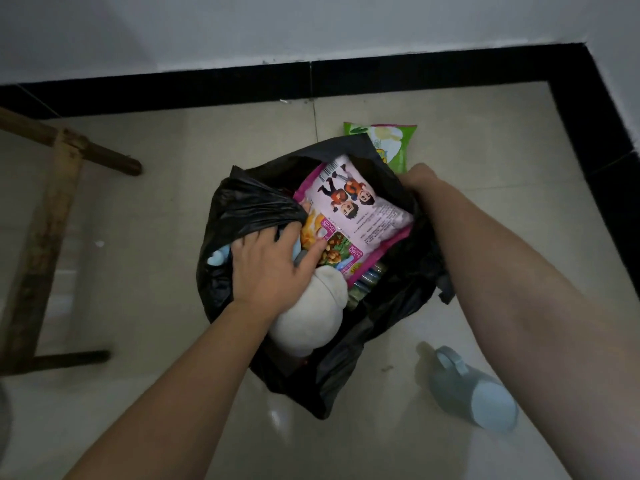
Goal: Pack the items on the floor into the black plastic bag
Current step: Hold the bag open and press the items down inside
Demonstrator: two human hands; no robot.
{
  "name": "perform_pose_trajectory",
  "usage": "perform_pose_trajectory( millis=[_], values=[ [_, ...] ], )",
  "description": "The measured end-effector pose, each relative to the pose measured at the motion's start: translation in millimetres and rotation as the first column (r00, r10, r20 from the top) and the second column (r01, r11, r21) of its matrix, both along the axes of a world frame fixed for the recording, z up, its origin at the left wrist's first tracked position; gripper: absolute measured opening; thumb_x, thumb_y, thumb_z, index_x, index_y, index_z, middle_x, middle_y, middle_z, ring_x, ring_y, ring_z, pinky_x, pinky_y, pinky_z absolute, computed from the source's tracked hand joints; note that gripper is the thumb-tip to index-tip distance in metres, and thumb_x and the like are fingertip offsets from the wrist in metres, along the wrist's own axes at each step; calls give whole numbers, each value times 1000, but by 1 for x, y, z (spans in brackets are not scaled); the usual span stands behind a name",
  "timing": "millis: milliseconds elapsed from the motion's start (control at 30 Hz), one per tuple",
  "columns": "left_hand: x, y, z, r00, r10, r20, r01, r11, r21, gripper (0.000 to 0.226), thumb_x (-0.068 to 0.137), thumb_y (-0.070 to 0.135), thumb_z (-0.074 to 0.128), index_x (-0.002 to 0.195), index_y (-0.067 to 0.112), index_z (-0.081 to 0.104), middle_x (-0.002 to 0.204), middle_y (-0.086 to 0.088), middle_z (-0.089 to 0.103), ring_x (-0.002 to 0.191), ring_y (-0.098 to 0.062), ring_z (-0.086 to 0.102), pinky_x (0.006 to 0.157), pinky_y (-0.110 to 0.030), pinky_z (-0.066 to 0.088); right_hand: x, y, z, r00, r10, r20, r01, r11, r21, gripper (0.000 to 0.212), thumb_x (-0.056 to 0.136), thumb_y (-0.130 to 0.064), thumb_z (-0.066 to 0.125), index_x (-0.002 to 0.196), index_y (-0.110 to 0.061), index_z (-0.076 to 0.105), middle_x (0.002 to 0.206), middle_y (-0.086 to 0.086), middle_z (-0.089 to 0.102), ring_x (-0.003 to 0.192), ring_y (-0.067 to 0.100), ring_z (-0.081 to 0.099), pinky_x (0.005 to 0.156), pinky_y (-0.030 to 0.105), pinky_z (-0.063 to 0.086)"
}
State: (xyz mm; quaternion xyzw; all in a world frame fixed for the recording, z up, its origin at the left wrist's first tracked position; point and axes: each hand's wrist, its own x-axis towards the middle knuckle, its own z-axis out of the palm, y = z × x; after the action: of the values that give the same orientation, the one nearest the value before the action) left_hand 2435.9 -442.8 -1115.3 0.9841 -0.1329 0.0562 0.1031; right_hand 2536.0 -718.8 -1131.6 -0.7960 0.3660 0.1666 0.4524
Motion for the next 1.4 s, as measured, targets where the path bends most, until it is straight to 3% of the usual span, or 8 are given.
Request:
perform_pose_trajectory(
  millis=[300, 467, 633, 733, 900, 1100, 1267, 1400],
  values=[
    [13, -2, 3, 999, 28, -20, -28, 999, 18, 53, 91, 65, 47, 114, 19, 62, 104, -14, 67, 101, -37, 58, 86, -45, 41, -5, -33, 38, 975, 96, 200, 19, 863, -504, 50, 100, -37, 41, 116, 4, 64, 120, 27, 63, 114, 42, 59, 94, 41, 45],
    [15, -2, 5, 998, 35, -47, -34, 999, 16, 60, 89, 71, 40, 119, 22, 57, 111, -11, 65, 107, -34, 56, 91, -45, 38, -19, -45, 103, 767, 20, 641, 195, 945, -262, 48, 93, -47, 41, 104, -4, 59, 106, 22, 63, 69, 23, 73, 60, 41, 61],
    [9, -4, 23, 999, 21, -43, -24, 998, -60, 55, 90, 71, 36, 105, 22, 57, 102, -7, 63, 102, -30, 56, 88, -42, 36, -60, -8, 120, 584, 33, 811, 138, 980, -140, 31, 98, -40, 44, 105, -13, 57, 116, 24, 57, 62, 8, 70, 53, 26, 57],
    [1, 8, 51, 999, 3, -54, -21, 943, -333, 36, 96, 52, 48, 78, 21, 50, 71, 3, 52, 82, -28, 58, 72, -37, 39, -91, 16, 121, 599, 98, 795, 0, 993, -122, 24, 99, -37, 46, 102, -15, 55, 115, 27, 57, 62, 6, 67, 53, 23, 53],
    [5, 56, 122, 948, 302, -105, -273, 595, -756, 28, 85, 34, 57, 63, 19, 61, 60, 0, 68, 62, -20, 65, 71, -44, 56, -159, 53, 118, 631, 256, 733, -222, 964, -145, 14, 102, -33, 47, 96, -26, 58, 89, 4, 67, 68, 14, 67, 65, 36, 58],
    [-14, 81, 134, 961, 265, -72, -250, 734, -632, 38, 81, 40, 57, 65, 5, 61, 61, -14, 62, 65, -35, 60, 62, -51, 53, -176, 88, 98, 683, 651, 331, -531, 754, -387, 28, 102, -24, 48, 98, 1, 60, 94, 21, 66, 90, 36, 64, 84, 45, 49],
    [-26, 84, 143, 965, 256, -50, -236, 773, -588, 36, 87, 37, 54, 63, 11, 59, 62, -10, 61, 66, -31, 61, 60, -44, 49, -155, 76, 124, 604, 682, 412, -360, 695, -623, 22, 100, -15, 51, 105, 4, 60, 98, 28, 58, 98, 39, 54, 80, 37, 36],
    [-31, 84, 145, 959, 280, -50, -260, 790, -556, 27, 91, 29, 54, 71, 13, 62, 68, -5, 62, 73, -27, 61, 60, -34, 43, -150, 59, 126, 567, 802, 186, -534, 530, -659, 26, 100, -15, 51, 113, 6, 58, 106, 28, 59, 104, 40, 55, 87, 38, 37]
  ],
)
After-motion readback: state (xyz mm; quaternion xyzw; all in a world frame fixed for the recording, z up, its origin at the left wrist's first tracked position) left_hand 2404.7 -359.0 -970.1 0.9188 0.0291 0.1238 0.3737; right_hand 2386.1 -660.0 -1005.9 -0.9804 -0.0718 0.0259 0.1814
